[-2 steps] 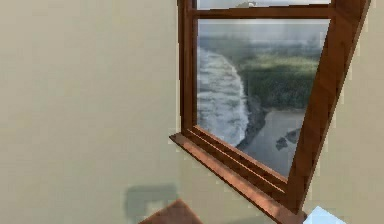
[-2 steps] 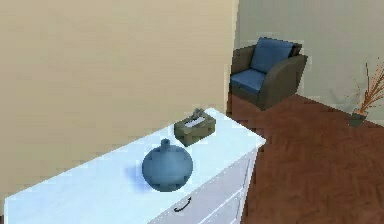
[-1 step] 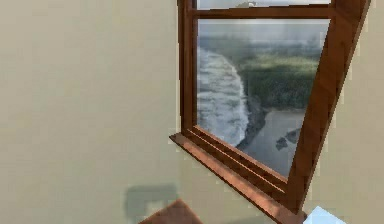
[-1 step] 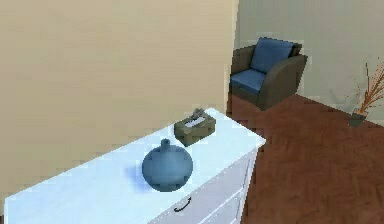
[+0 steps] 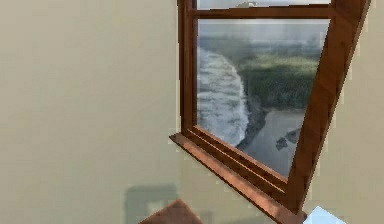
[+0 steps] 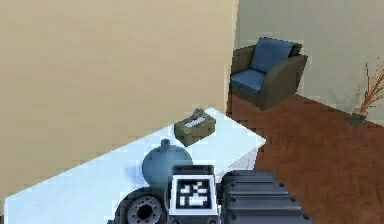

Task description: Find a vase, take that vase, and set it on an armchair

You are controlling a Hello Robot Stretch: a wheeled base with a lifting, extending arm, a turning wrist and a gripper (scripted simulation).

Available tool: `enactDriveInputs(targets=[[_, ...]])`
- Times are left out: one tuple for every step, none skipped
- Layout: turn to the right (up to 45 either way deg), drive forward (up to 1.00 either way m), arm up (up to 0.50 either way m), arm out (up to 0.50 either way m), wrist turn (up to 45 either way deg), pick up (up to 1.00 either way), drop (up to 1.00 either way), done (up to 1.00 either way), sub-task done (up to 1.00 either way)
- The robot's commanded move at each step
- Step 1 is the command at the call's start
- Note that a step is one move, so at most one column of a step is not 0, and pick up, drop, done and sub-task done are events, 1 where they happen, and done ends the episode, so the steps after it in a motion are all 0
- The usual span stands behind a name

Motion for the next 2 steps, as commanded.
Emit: enactDriveInputs(targets=[[0.0, 0.00, 0.00, 0.12, 0.0, 0.00, 0.00, 0.00, 0.00], [0.0, 0.00, 0.00, 0.00, 45.0, 0.00, 0.00, 0.00, 0.00]])
